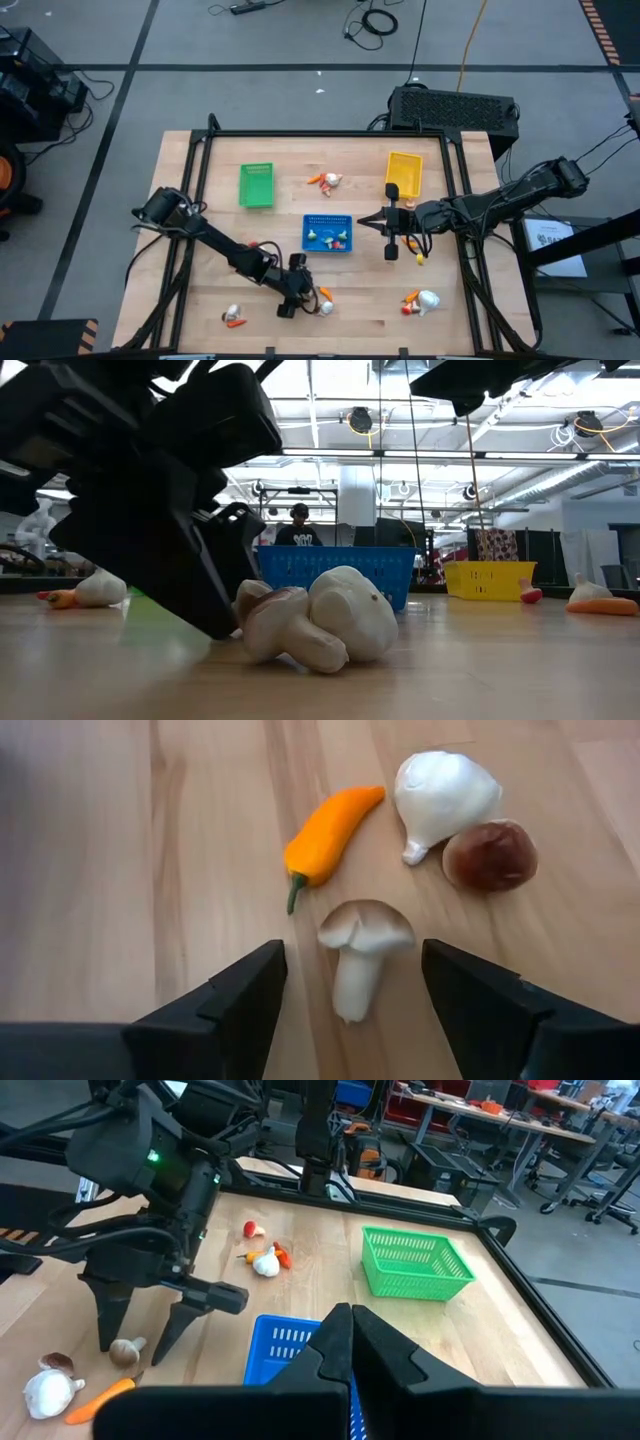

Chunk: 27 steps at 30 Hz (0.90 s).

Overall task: Sort produce into baskets
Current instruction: Put the brown mushroom into the blue bin

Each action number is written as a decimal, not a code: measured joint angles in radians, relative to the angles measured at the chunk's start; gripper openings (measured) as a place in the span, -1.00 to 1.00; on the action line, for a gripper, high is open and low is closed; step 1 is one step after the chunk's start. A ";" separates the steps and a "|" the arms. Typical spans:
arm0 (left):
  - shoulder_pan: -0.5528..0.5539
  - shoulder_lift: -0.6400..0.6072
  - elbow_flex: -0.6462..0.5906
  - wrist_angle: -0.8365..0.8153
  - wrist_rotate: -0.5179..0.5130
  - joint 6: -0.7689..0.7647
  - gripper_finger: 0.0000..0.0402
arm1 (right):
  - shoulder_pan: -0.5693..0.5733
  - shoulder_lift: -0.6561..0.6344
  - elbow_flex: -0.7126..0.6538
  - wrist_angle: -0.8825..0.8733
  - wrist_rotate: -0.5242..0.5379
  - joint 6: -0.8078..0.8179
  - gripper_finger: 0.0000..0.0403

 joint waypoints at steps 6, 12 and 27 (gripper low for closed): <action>0.000 0.010 0.000 0.004 -0.010 0.054 0.00 | 0.000 0.000 0.000 0.000 0.000 0.000 -1.00; 0.002 0.012 0.010 -0.002 -0.015 0.083 -0.52 | 0.000 0.000 0.000 0.000 0.000 0.000 -1.00; 0.109 -0.259 0.029 -0.258 0.003 0.192 -0.73 | -0.014 0.000 0.000 -0.001 0.005 0.002 -1.00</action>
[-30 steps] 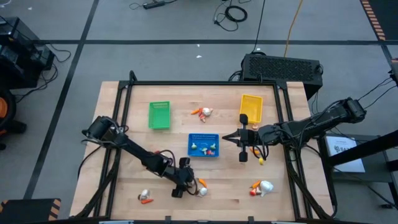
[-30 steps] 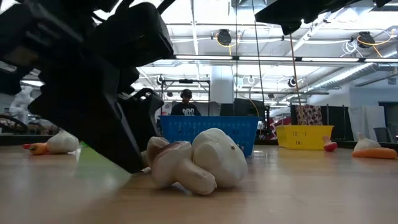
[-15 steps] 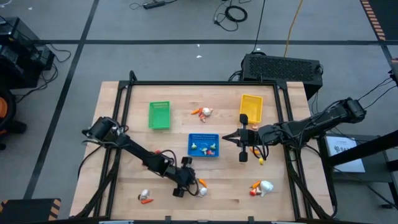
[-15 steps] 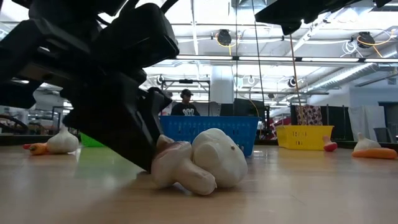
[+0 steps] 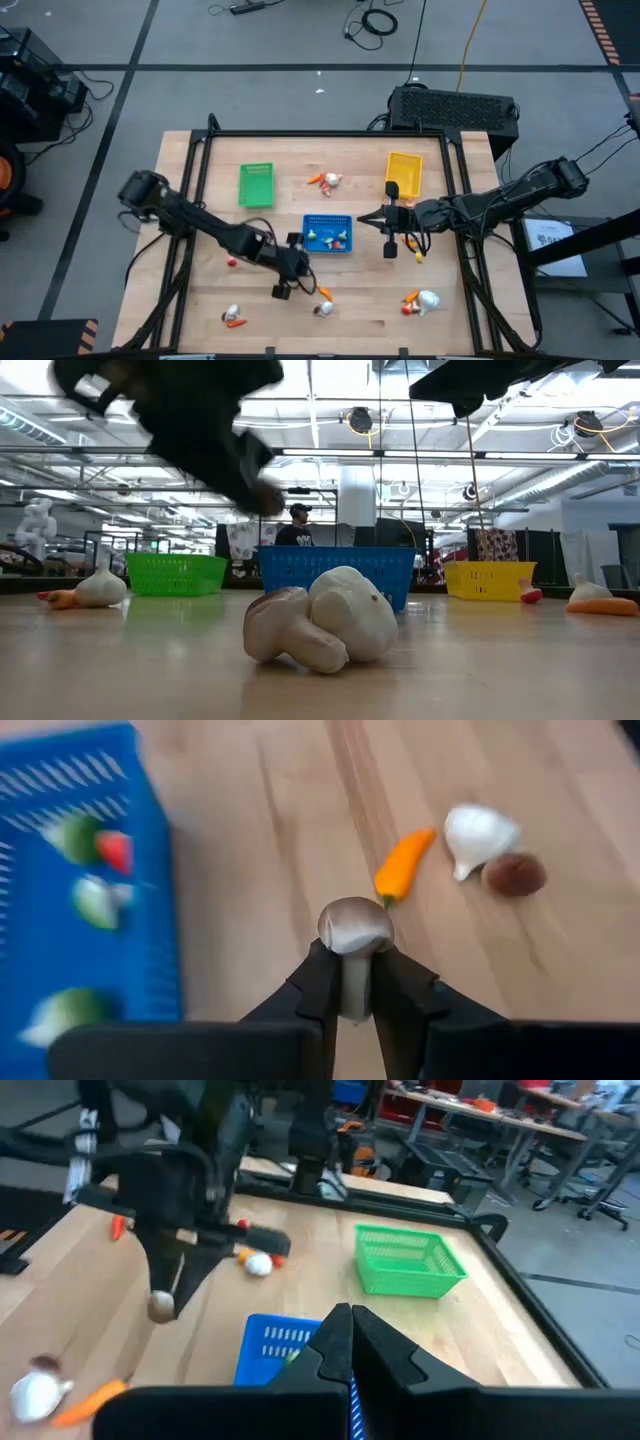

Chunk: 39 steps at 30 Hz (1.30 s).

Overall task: Sort produce into baskets
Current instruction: Put the brown mushroom into the blue bin

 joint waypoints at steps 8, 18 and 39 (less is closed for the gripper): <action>0.179 -0.073 0.002 0.007 -0.216 0.075 -0.72 | -0.023 0.000 0.000 -0.069 -0.003 0.130 -1.00; 0.348 0.037 0.002 0.101 0.042 0.021 -0.72 | -0.011 0.000 0.000 -0.126 -0.007 0.131 -1.00; 0.265 0.073 0.002 0.266 -0.129 0.098 -0.14 | 0.067 0.000 0.000 -0.269 -0.078 0.453 -1.00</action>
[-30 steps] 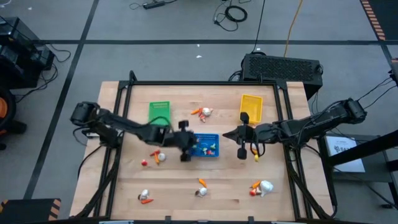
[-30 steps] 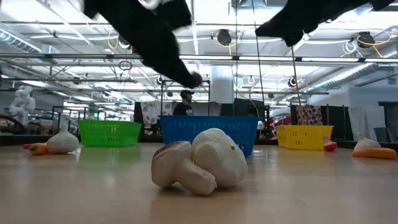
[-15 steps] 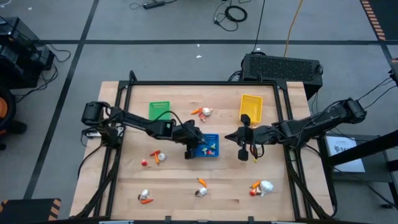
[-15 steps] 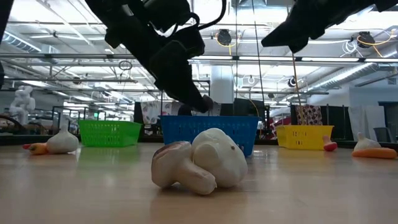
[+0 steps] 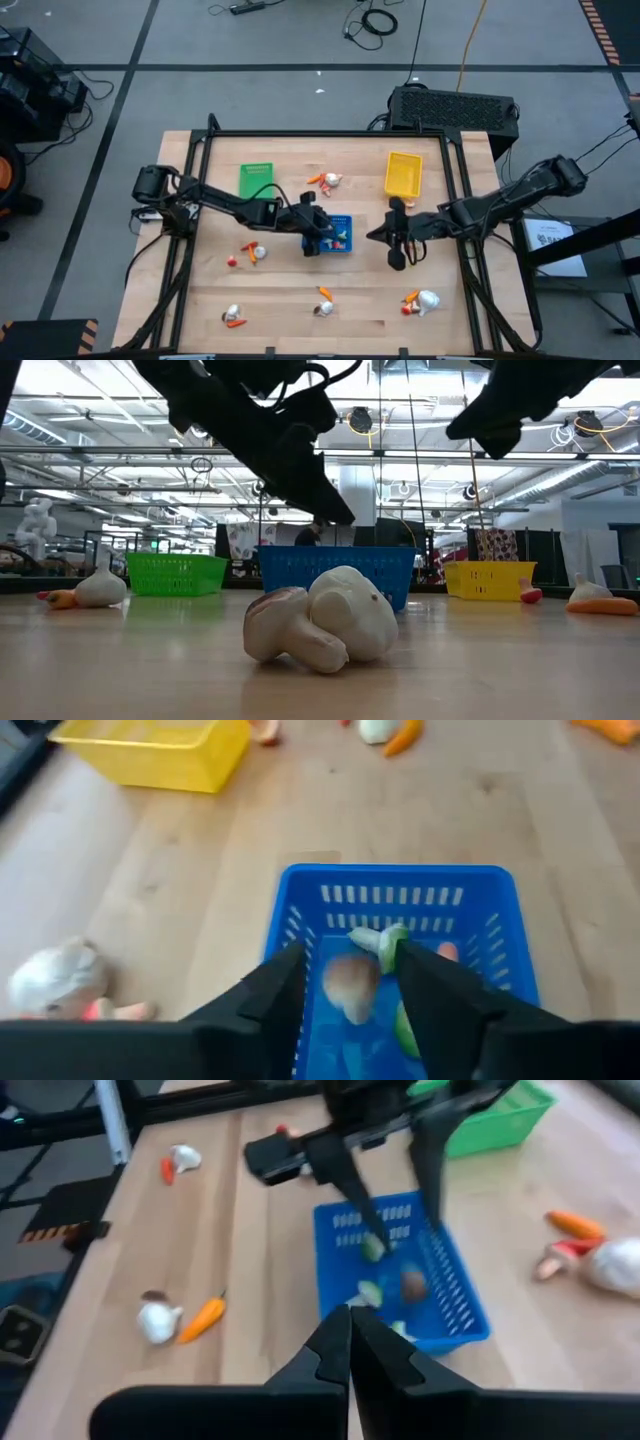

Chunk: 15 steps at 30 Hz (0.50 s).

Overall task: Sort produce into baskets
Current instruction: Put the brown mushroom into the blue bin, then put the orange mushroom into the blue bin

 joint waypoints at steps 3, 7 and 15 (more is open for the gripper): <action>-0.005 0.000 0.000 0.000 -0.030 -0.005 -0.04 | 0.029 0.000 0.000 -0.001 -0.004 0.023 -1.00; -0.005 0.000 0.000 0.024 -0.035 -0.006 0.03 | 0.074 0.000 0.000 -0.002 -0.004 0.079 -1.00; -0.086 0.000 0.000 0.296 0.040 0.089 0.05 | 0.239 0.061 0.000 -0.009 0.054 0.245 -1.00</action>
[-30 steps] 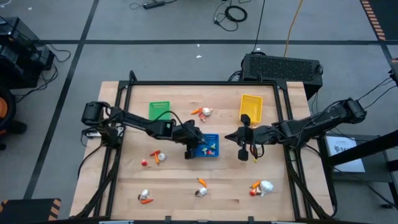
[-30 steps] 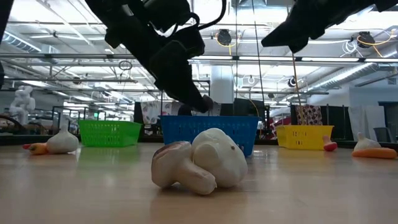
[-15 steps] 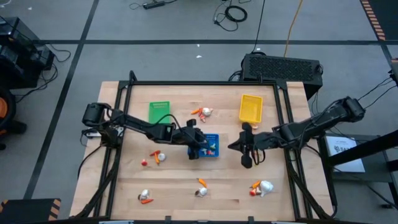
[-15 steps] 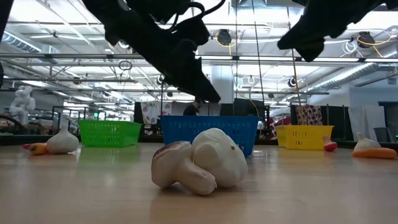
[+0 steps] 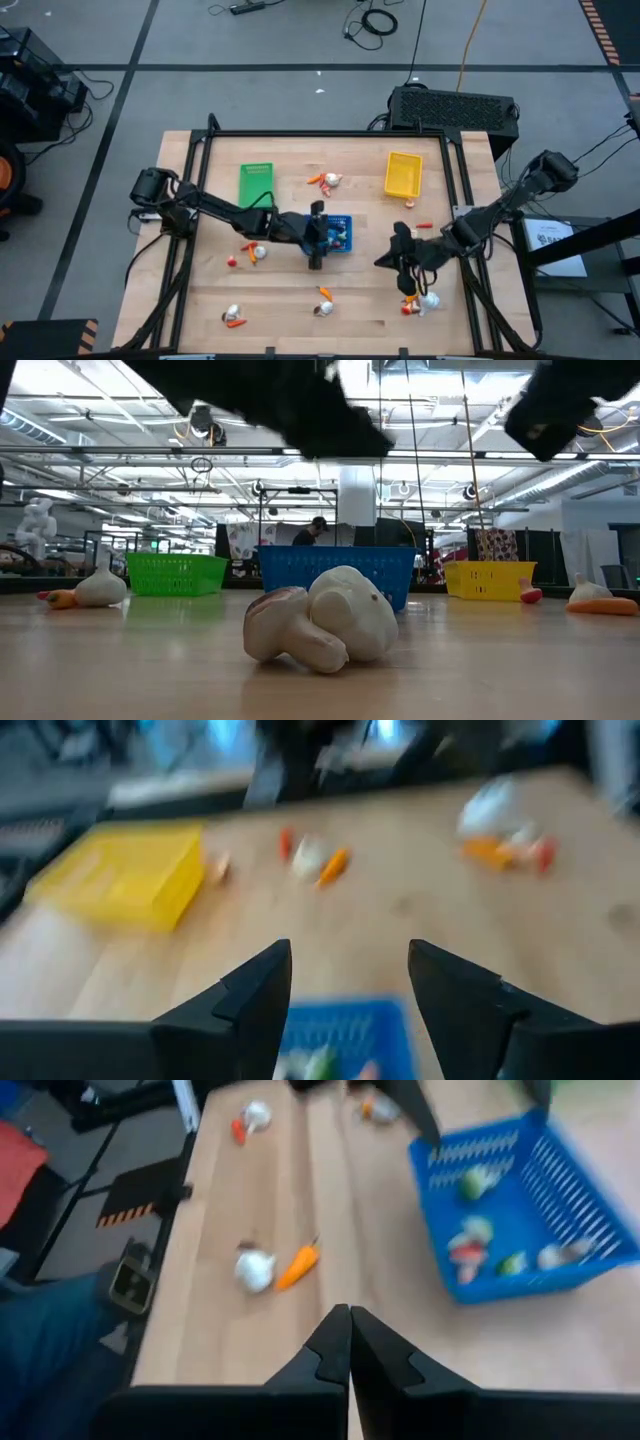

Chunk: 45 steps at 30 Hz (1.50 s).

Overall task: Sort produce into baskets
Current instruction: Put the orange mushroom into the blue bin

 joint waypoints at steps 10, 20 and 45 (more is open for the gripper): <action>-0.166 0.177 0.161 0.139 -0.010 0.015 0.05 | 0.219 0.084 0.000 0.001 0.173 0.113 -1.00; -0.202 0.532 0.597 0.016 0.006 0.088 0.05 | 0.346 0.024 -0.001 -0.009 0.184 0.122 -1.00; -0.170 0.871 0.967 -0.022 0.161 0.088 0.05 | 0.478 -0.103 -0.001 -0.269 0.447 0.264 -1.00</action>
